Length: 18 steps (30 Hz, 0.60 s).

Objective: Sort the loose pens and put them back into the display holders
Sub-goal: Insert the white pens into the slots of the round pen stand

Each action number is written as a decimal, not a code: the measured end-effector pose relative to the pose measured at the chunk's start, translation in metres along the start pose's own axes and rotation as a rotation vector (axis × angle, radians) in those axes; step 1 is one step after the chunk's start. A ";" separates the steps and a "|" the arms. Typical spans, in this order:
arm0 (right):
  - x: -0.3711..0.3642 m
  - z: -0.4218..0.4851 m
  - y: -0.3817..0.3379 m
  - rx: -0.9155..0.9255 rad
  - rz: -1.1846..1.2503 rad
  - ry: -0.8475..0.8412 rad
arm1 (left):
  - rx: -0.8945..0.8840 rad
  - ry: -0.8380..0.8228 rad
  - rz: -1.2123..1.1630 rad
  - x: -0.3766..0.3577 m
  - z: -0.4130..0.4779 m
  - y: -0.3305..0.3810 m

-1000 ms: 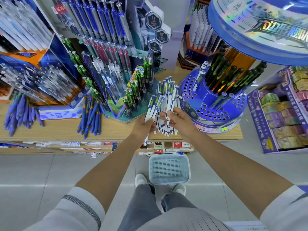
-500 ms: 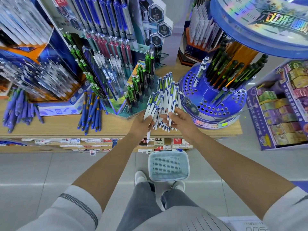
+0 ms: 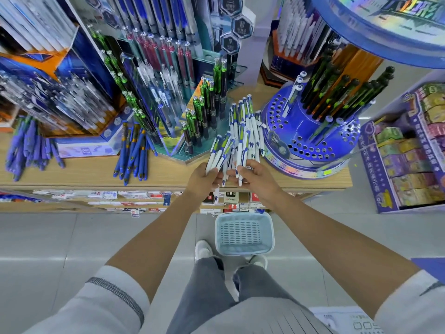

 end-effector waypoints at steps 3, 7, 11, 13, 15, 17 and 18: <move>0.000 0.000 0.004 -0.028 -0.029 -0.003 | 0.008 0.010 -0.010 0.003 -0.003 -0.002; -0.007 0.002 0.012 -0.064 -0.084 -0.036 | 0.012 0.009 -0.001 0.006 -0.005 -0.005; -0.010 0.000 0.012 -0.043 -0.067 -0.028 | 0.009 0.049 -0.020 0.010 -0.009 -0.006; -0.011 -0.001 0.012 -0.030 -0.061 -0.032 | -0.001 0.054 -0.035 0.011 -0.011 -0.005; -0.011 -0.002 0.012 -0.023 -0.080 -0.030 | -0.011 0.046 -0.040 0.011 -0.013 -0.005; -0.012 -0.002 0.014 -0.026 -0.106 -0.030 | -0.015 0.054 -0.046 0.012 -0.016 -0.006; -0.012 -0.002 0.015 -0.023 -0.122 -0.033 | -0.014 0.059 -0.052 0.012 -0.017 -0.007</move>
Point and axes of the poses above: each hand's wrist, its own z-axis towards the middle knuckle, its own x-axis out of the back of the hand, y = z × x, the point moved 4 cm from there along z, towards the middle knuckle, and after that the axes turned 1 degree about z, right-handed, at the moved point
